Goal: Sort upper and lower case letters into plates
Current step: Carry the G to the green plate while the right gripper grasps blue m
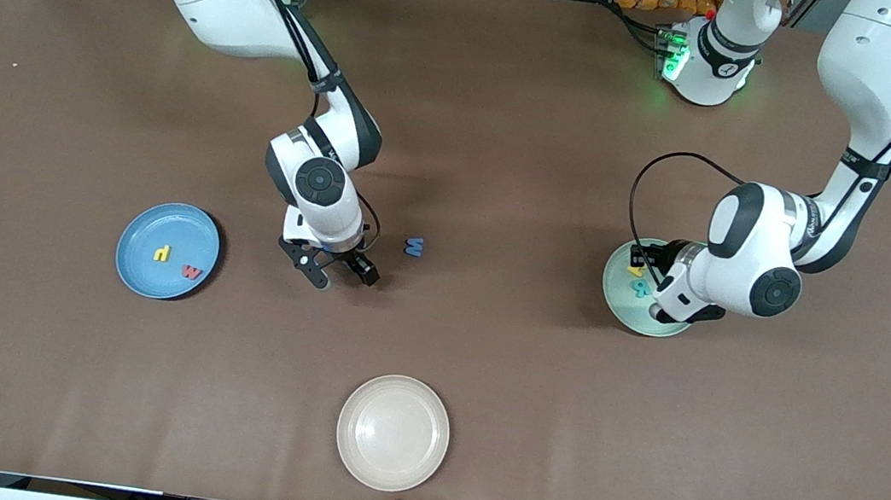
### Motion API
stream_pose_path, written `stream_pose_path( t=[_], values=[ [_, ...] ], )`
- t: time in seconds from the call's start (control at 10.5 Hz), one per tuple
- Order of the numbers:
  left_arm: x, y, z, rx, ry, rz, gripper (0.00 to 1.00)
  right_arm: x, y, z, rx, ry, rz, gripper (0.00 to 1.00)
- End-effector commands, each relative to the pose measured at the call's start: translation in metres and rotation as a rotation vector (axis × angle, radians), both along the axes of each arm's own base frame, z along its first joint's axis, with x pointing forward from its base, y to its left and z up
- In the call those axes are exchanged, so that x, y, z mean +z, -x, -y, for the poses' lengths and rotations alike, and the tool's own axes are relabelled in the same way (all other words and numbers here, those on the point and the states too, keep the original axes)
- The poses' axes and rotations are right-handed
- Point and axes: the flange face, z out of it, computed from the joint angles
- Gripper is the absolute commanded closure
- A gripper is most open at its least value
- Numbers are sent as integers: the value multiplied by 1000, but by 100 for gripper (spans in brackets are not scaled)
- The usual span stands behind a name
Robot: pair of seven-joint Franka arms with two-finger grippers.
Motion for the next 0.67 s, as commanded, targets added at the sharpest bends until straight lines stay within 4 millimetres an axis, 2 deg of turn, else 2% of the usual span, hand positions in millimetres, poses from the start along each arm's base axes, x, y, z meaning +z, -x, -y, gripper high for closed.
stream_pose_path(
  t=[0.0,0.19,0.29,0.38,0.48,0.57],
  values=[
    [2,12,-21,-56,14,44,77,7,-4,4,15,8,10,0],
    [0,10,-36,-64,20,48,74,8,-5,5,15,8,11,0],
    [0,10,-36,-73,23,49,65,8,-5,5,14,8,11,0],
    [0,10,-36,-72,24,49,49,8,-5,5,12,7,12,0],
    [-1,10,-35,-68,27,47,0,8,-5,5,10,7,12,13],
    [-1,10,-34,-62,31,47,0,9,-5,5,4,6,14,78]
  ],
)
